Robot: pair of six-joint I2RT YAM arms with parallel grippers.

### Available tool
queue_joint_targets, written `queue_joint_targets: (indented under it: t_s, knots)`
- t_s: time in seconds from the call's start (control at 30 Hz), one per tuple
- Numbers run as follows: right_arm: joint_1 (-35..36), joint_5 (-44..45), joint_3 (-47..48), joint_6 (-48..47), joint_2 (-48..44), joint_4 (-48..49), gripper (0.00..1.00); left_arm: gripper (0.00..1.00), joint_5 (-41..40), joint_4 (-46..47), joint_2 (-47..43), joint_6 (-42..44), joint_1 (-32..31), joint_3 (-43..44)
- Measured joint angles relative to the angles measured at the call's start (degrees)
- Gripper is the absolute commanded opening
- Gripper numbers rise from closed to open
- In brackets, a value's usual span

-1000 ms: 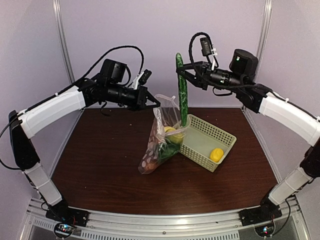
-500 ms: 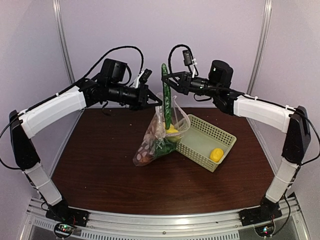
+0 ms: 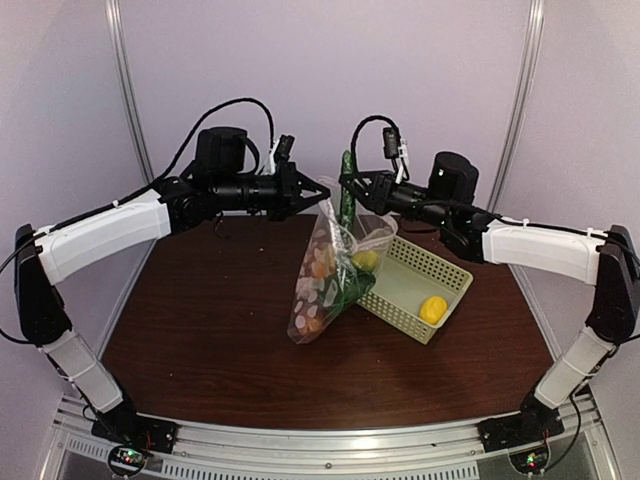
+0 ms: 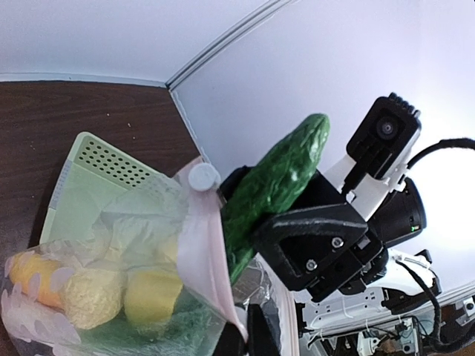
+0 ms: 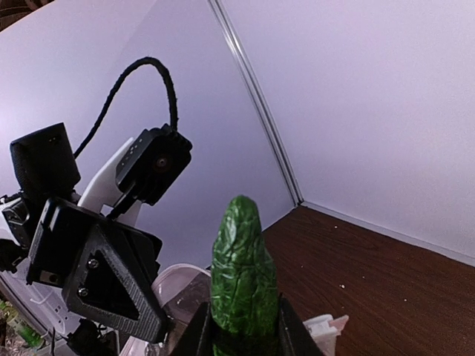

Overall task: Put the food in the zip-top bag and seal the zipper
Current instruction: Place the fake vegetable in the zipper food storage bag.

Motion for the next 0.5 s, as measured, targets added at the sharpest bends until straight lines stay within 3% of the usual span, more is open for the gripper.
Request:
queue_joint_targets:
  t_s: [0.1,0.23,0.4,0.5]
  knots:
    - [0.5,5.7,-0.2,0.6,-2.3,-3.9,0.12,0.00,-1.4,3.0,-0.3,-1.5,0.0,-1.7]
    - [1.7,10.1,-0.4,1.2,-4.1,-8.2,0.34,0.00,-3.6,4.1,-0.8,-1.2,0.0,-2.5]
    - [3.3,9.0,0.2,0.4,-4.6,-14.7,0.55,0.00,-5.4,4.3,-2.0,1.0,0.0,-3.7]
    - [3.6,7.7,3.0,-2.7,-4.6,-22.6,0.60,0.00,-6.1,4.1,-2.4,3.4,0.0,-4.3]
